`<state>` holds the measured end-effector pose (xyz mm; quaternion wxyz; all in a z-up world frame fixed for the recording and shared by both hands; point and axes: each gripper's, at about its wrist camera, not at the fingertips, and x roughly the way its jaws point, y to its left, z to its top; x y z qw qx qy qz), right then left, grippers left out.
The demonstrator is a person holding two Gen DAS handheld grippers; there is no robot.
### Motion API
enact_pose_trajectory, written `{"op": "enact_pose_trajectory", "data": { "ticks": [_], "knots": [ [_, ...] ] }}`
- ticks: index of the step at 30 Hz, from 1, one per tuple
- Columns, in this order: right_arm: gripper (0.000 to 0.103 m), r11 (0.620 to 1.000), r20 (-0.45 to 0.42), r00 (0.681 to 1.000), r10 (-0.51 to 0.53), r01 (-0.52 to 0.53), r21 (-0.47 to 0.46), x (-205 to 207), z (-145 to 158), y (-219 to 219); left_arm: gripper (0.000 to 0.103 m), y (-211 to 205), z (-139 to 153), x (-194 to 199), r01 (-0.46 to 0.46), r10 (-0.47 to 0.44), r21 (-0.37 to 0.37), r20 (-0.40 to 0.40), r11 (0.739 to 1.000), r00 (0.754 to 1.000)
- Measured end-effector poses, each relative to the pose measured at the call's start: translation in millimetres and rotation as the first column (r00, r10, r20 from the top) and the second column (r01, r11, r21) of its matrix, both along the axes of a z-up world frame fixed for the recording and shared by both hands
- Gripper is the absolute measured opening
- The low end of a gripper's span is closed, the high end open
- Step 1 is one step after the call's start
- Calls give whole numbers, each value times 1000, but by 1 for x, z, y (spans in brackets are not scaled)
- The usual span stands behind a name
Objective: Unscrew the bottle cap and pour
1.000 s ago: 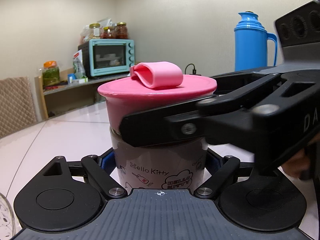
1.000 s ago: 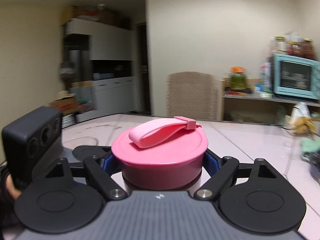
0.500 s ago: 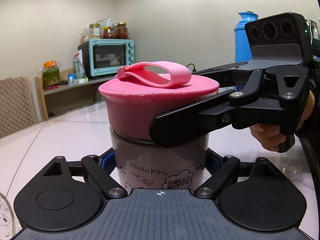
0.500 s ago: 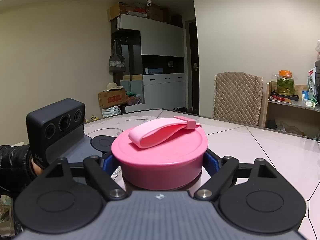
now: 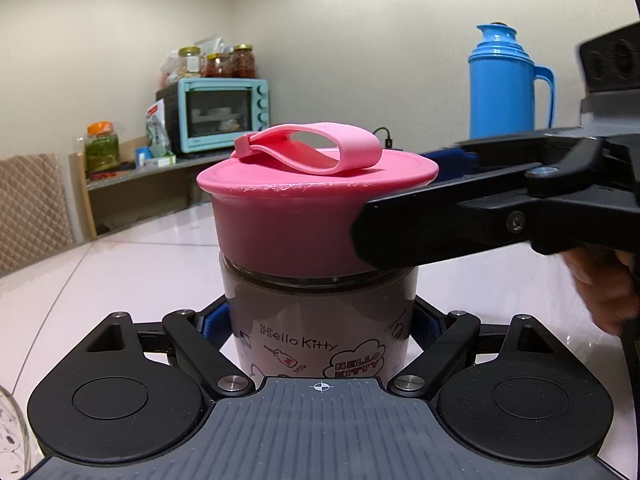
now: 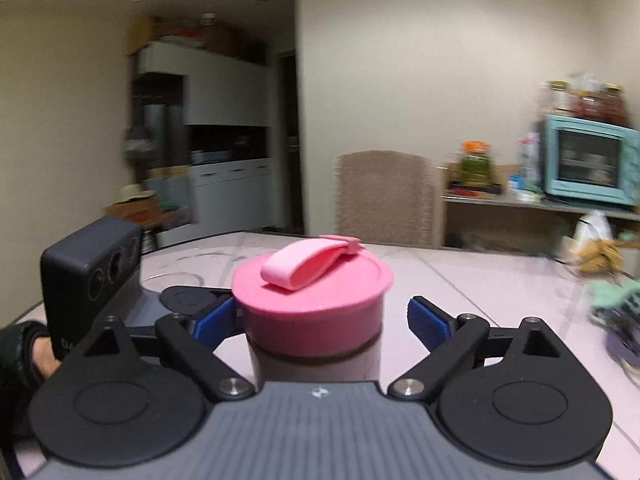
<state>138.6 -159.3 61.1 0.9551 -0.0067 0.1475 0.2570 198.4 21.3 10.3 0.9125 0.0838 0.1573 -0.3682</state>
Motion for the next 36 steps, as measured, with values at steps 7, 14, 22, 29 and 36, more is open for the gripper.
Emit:
{"op": "enact_pose_trajectory", "data": {
  "ticks": [7,14,22,29,36],
  "knots": [
    [94,996,-5,996,-93,93,10,0,-8,18,90,0,0,0,0,0,0,0,1000,1000],
    [94,989,12,989,-148,148,-24,5,-7,35,90,0,0,0,0,0,0,0,1000,1000],
    [93,980,3,981,-195,195,-43,14,-10,50,90,0,0,-1,0,0,0,0,1000,1000],
    [86,975,-11,975,-222,221,-36,17,-10,54,90,0,0,-1,0,0,0,0,1000,1000],
    [86,987,-2,988,-157,157,-24,19,-12,44,90,0,0,-1,0,0,0,0,1000,1000]
  ]
}}
